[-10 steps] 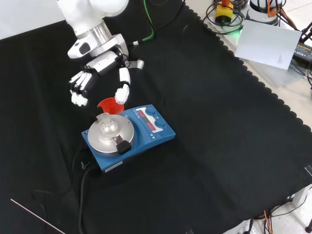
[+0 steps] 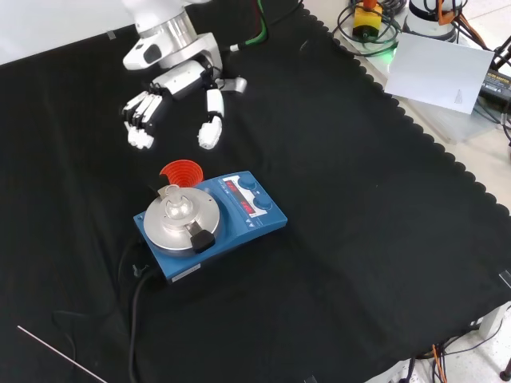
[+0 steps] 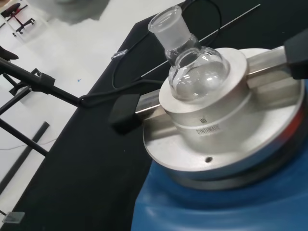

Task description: Turn on the heater.

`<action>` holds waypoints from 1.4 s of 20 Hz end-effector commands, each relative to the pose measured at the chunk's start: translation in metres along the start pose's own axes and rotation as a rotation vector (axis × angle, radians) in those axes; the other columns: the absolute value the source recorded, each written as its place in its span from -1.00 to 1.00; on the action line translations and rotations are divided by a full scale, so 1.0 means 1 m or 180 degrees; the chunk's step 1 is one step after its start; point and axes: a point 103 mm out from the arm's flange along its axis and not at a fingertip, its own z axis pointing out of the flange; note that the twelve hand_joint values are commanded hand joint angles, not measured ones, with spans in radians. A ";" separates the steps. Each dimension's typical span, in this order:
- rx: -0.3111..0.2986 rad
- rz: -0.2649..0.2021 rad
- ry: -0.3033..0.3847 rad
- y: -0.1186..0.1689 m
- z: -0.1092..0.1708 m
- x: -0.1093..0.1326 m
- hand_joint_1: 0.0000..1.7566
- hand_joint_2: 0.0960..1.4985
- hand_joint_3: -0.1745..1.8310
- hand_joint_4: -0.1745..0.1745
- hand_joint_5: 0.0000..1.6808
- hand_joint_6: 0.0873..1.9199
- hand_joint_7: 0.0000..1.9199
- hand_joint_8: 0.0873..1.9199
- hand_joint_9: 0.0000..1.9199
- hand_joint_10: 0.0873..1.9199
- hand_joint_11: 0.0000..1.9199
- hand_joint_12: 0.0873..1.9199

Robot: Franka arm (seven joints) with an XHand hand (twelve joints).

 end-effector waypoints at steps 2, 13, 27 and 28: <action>0.0063 0.0119 -0.0459 -0.045 -0.017 -0.002 0.09 -0.14 -0.17 0.03 -0.51 -0.97 -0.50 -0.40 -0.41 -0.38 -0.83 0.43; 0.0304 0.0209 -0.0955 -0.108 -0.001 0.010 0.24 -0.13 -0.05 -0.07 -0.43 -0.76 0.14 -0.35 0.34 -0.65 0.08 0.10; 0.0712 0.0198 -0.1679 -0.130 0.021 0.027 0.56 -0.30 0.08 -0.47 -0.53 -0.53 0.29 0.07 0.74 -0.70 0.73 -0.53; 0.0746 0.0199 -0.1712 -0.131 0.022 0.028 0.52 -0.23 0.02 -0.48 -0.53 -0.52 0.35 0.11 0.77 -0.69 0.76 -0.55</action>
